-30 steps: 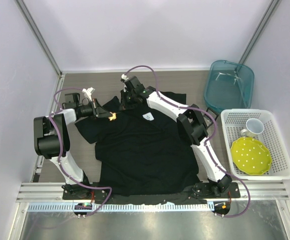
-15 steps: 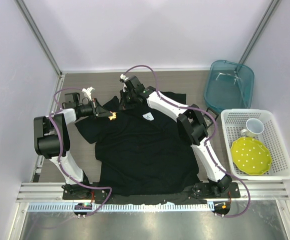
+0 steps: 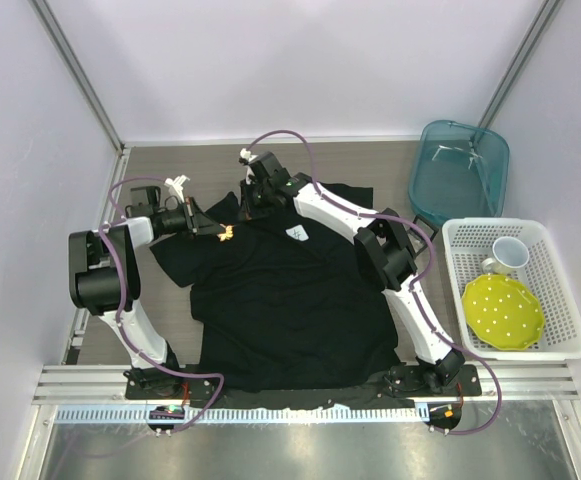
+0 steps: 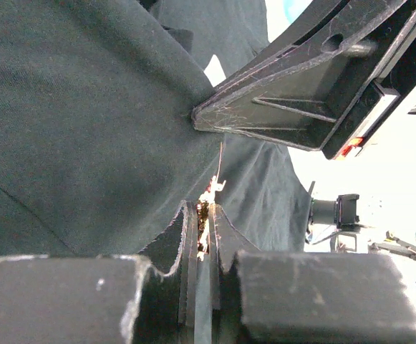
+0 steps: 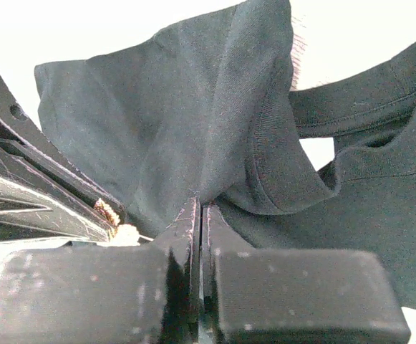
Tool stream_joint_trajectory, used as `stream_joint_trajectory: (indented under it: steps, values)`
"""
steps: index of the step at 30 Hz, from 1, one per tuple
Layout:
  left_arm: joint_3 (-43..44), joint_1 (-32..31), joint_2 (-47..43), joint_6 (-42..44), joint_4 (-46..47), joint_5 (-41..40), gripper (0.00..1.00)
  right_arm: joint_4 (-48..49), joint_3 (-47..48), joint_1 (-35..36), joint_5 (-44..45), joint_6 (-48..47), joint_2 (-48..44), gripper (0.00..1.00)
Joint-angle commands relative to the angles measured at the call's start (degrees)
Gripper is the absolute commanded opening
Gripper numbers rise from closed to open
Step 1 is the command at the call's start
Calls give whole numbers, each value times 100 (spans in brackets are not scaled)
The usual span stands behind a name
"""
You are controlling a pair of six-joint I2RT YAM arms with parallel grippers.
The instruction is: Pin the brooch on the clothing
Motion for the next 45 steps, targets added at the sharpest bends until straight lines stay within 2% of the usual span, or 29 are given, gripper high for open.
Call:
stream_joint_trajectory:
  steps: [1,5,10,17,22,30,45]
  values:
    - [174,-5,-27,-48,330,27,2,249,-21,46,-57,-171,-614,1]
    - [174,-5,-80,-48,349,36,2,406,-117,46,-30,-294,-684,1]
    - [165,-5,-45,31,253,0,2,1100,-803,46,-118,-347,-1062,1]
    - [130,-5,17,242,-63,26,2,1347,-1102,46,-74,-689,-1291,1]
    - [68,-14,-176,347,-64,193,2,1374,-1146,46,-118,-795,-1326,1]
    - [-29,-5,-1002,488,-177,256,2,1427,-1252,37,-180,-936,-1388,1]
    - [191,-181,-827,919,-881,-237,2,1479,-1313,72,-215,-909,-1493,1]
